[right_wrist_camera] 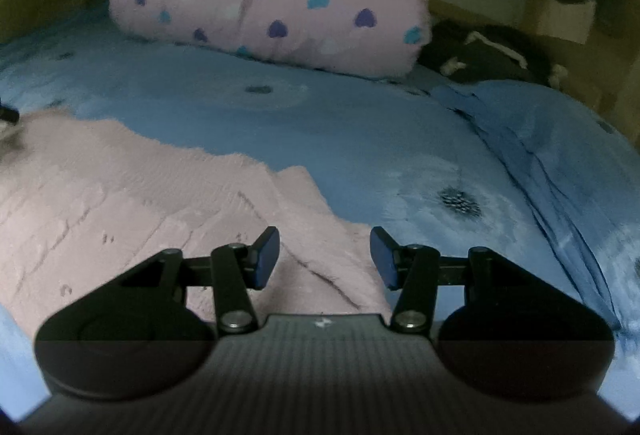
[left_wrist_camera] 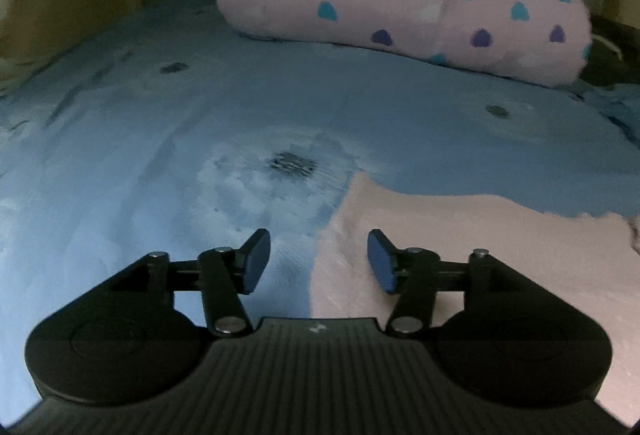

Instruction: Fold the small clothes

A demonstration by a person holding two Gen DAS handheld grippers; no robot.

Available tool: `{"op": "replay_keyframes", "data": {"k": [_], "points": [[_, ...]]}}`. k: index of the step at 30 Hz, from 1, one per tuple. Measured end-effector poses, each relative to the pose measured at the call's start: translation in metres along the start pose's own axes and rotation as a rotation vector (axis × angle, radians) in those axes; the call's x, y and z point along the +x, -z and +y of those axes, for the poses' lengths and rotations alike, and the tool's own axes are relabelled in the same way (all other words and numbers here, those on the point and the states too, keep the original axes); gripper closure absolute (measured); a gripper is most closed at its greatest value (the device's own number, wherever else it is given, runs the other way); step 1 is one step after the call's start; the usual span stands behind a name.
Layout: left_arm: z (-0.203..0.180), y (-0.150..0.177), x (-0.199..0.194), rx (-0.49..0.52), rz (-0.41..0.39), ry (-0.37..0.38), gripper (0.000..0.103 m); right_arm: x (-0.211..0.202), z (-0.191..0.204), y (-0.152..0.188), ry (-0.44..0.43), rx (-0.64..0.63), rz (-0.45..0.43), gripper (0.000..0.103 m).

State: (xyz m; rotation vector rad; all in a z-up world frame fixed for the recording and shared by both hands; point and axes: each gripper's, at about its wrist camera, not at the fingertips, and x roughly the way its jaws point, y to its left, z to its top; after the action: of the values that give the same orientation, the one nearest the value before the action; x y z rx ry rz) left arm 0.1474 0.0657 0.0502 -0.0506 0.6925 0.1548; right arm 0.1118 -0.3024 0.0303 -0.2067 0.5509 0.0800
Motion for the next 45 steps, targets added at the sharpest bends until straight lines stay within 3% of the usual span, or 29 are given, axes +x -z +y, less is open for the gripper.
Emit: {"op": "replay_keyframes", "data": {"k": [5, 6, 8, 10, 14, 19, 26, 29, 34, 38, 45], "points": [[-0.016, 0.012, -0.008, 0.071, 0.025, 0.028, 0.039, 0.024, 0.008, 0.008, 0.066, -0.093, 0.056, 0.053], [-0.018, 0.015, -0.008, 0.080, 0.028, 0.028, 0.039, 0.027, 0.006, 0.010, 0.064, -0.083, 0.050, 0.067], [-0.021, 0.020, -0.006, 0.098, 0.035, 0.024, 0.039, 0.031, -0.003, 0.008, 0.070, -0.031, 0.045, 0.084], [-0.021, 0.024, -0.003, 0.107, 0.031, 0.016, 0.037, 0.033, -0.020, 0.004, 0.099, 0.090, 0.023, 0.084], [-0.019, 0.027, 0.000, 0.097, 0.027, 0.013, 0.034, 0.038, -0.064, 0.009, 0.233, 0.334, 0.039, 0.080], [-0.019, 0.025, -0.008, 0.093, 0.031, 0.013, 0.034, 0.035, -0.093, 0.018, 0.229, 0.479, 0.083, 0.080], [-0.019, 0.026, -0.044, 0.134, 0.050, 0.041, 0.033, 0.005, -0.067, 0.001, 0.142, 0.458, 0.030, 0.077], [-0.015, 0.031, -0.065, 0.154, 0.061, 0.055, 0.028, -0.013, -0.051, -0.002, 0.101, 0.446, 0.041, 0.067], [-0.001, 0.034, -0.096, 0.223, 0.079, 0.066, 0.024, -0.049, -0.032, 0.001, 0.068, 0.434, 0.013, 0.041], [0.016, 0.037, -0.109, 0.229, 0.102, 0.054, 0.024, -0.071, -0.025, 0.020, 0.021, 0.485, 0.030, 0.038], [0.018, 0.047, -0.096, 0.131, 0.096, 0.103, 0.019, -0.068, -0.031, 0.054, 0.054, 0.621, 0.086, 0.037]]}}
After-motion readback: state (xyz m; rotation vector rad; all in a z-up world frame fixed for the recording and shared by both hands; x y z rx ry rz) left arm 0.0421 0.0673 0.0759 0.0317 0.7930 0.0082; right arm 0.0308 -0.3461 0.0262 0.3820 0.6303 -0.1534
